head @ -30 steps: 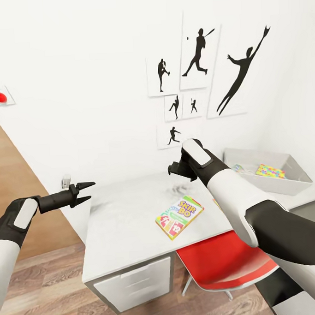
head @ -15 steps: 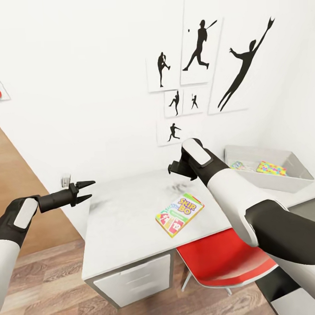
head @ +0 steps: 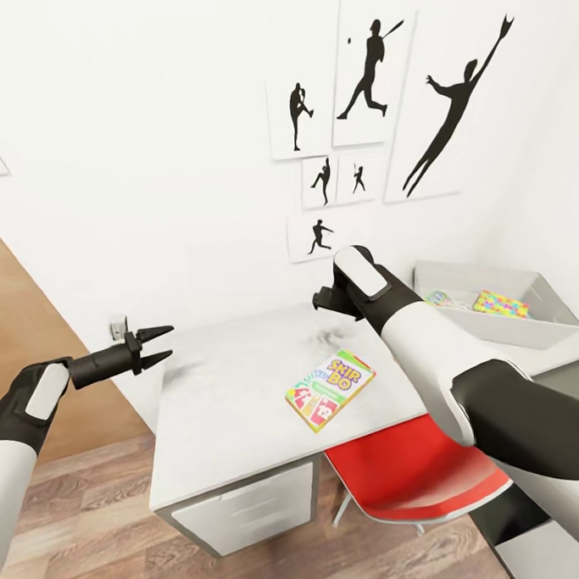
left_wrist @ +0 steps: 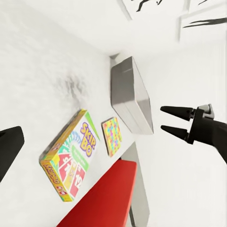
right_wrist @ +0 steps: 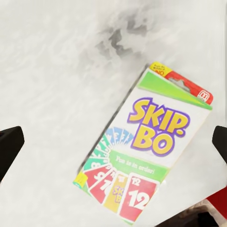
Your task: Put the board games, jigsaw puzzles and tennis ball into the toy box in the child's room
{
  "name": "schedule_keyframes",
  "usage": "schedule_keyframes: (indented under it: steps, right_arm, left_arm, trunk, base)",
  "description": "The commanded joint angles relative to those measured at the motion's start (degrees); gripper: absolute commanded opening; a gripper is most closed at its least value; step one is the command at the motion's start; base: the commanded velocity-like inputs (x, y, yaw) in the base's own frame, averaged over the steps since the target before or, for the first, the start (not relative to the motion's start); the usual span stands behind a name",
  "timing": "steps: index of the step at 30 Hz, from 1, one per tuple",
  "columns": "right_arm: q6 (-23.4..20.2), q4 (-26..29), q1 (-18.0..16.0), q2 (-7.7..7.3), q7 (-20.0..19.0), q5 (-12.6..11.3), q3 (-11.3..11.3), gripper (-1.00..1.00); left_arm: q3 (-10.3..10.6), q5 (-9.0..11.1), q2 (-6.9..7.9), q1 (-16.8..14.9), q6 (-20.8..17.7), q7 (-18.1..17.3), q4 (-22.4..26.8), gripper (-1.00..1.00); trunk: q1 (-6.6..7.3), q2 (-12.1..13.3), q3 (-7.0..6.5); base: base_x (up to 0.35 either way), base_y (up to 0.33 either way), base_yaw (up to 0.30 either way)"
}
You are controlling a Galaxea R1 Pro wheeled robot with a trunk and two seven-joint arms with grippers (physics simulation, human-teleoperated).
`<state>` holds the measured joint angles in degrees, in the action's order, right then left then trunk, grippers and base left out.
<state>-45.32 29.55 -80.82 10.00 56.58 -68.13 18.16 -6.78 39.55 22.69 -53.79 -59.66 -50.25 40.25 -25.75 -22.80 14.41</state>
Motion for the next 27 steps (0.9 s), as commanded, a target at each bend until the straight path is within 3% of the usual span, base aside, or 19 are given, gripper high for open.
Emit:
schedule_keyframes:
  steps: [1, 27]
  right_arm:
    - [-0.2, 0.0, -0.2, 0.00, 0.4, -0.1, 0.1, 1.00]
    - [0.6, 0.1, -1.1, 0.00, 0.3, 0.5, 0.1, 1.00]
  left_arm:
    - [-0.1, -0.3, -0.02, -0.1, -0.2, -0.5, 0.0, 1.00]
    - [-0.1, -0.3, -0.01, -0.1, -0.1, -1.3, 0.0, 1.00]
  trunk:
    - [-0.03, -0.1, 0.21]
    - [-0.03, -0.1, 2.65]
  base:
    - [0.000, 0.000, 0.000]
    - [0.000, 0.000, 0.000]
